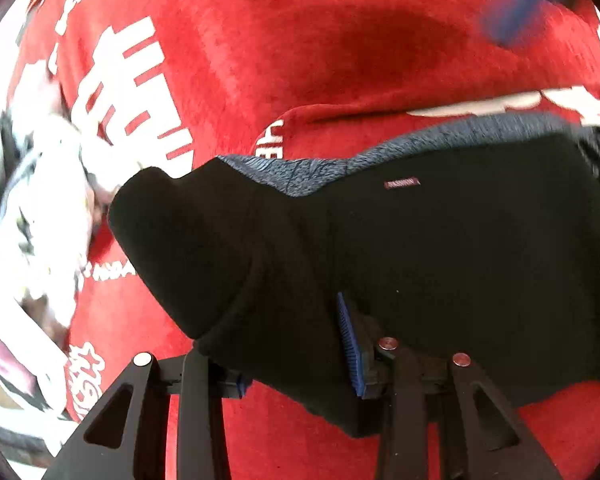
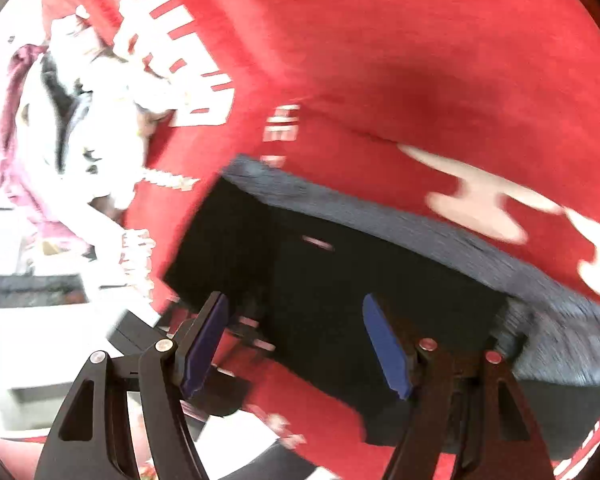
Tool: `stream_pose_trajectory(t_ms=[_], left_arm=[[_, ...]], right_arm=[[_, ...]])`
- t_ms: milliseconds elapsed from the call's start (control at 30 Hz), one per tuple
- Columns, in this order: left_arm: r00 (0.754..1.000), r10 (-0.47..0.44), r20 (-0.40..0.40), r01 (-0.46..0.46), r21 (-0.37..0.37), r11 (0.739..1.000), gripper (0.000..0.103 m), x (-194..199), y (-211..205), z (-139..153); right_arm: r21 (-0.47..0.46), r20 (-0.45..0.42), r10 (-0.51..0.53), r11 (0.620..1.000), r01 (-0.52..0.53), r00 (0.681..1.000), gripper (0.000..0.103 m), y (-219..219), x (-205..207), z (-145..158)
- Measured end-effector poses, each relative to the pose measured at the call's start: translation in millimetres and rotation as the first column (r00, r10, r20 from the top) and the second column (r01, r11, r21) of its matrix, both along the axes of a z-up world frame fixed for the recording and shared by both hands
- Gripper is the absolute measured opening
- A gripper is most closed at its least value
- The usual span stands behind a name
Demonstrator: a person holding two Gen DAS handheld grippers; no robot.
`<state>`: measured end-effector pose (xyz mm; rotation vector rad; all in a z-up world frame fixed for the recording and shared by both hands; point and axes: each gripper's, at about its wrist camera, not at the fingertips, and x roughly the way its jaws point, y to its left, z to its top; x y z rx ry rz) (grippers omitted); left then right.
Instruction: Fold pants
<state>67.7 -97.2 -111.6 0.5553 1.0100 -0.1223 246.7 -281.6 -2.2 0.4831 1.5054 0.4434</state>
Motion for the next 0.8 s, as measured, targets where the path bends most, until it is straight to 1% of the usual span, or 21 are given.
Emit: stream_pose_trajectory(t_ms=[67, 133, 233, 267, 333, 367, 400, 433, 467, 500, 567, 700, 800], left_arm=[[1.0, -0.023, 0.013, 0.022, 0.031, 0.999, 0.037, -1, -3, -2], [0.999, -0.039, 0.022, 0.038, 0.057, 0.998, 0.037, -1, -8, -1], [0.999, -0.035, 0.024, 0.034, 0.062, 0.998, 0.037, -2, -8, 0], [0.999, -0.03, 0.023, 0.029, 0.059, 0.998, 0.037, -1, -9, 1], [1.0, -0.019, 0.021, 0.018, 0.045, 0.999, 0.037, 0, -8, 4], [1.0, -0.016, 0.021, 0.015, 0.041, 0.999, 0.037, 1, -8, 4], [1.0, -0.014, 0.021, 0.014, 0.036, 0.999, 0.037, 1, -8, 4], [1.0, -0.013, 0.012, 0.013, 0.029, 0.999, 0.037, 2, -8, 4], [1.0, -0.012, 0.006, 0.012, 0.026, 1.0, 0.037, 2, -8, 5], [1.0, -0.025, 0.017, 0.025, 0.018, 1.0, 0.037, 0, -10, 9], [0.998, -0.044, 0.034, 0.044, 0.007, 0.999, 0.037, -1, -12, 17], [0.994, -0.079, 0.071, 0.082, -0.038, 0.996, 0.037, -7, -27, 47], [0.991, -0.096, 0.09, 0.102, -0.063, 0.993, 0.037, -11, -39, 65]], right_arm=[[0.035, -0.024, 0.069, 0.997, -0.068, 0.997, 0.074, 29, 23, 0], [0.047, -0.055, 0.147, 0.988, -0.145, 0.988, 0.074, 59, 38, -3], [0.072, -0.1, 0.279, 0.959, -0.272, 0.955, 0.074, 111, 53, -13], [0.066, -0.122, 0.331, 0.943, -0.325, 0.936, 0.074, 131, 57, -20], [0.028, -0.158, 0.37, 0.928, -0.371, 0.915, 0.074, 150, 59, -32], [0.005, -0.19, 0.378, 0.923, -0.384, 0.906, 0.074, 157, 60, -42], [-0.002, -0.214, 0.374, 0.924, -0.383, 0.902, 0.068, 159, 60, -50], [-0.002, -0.236, 0.365, 0.927, -0.376, 0.901, 0.034, 158, 60, -57], [0.015, -0.257, 0.35, 0.934, -0.358, 0.901, 0.023, 153, 60, -65], [0.026, -0.26, 0.328, 0.943, -0.333, 0.908, 0.02, 146, 60, -68], [0.05, -0.233, 0.296, 0.955, -0.293, 0.926, 0.018, 131, 56, -65], [0.109, -0.141, 0.252, 0.965, -0.238, 0.958, 0.016, 94, 42, -42], [0.181, -0.095, 0.187, 0.969, -0.168, 0.978, 0.014, 59, 33, -27]])
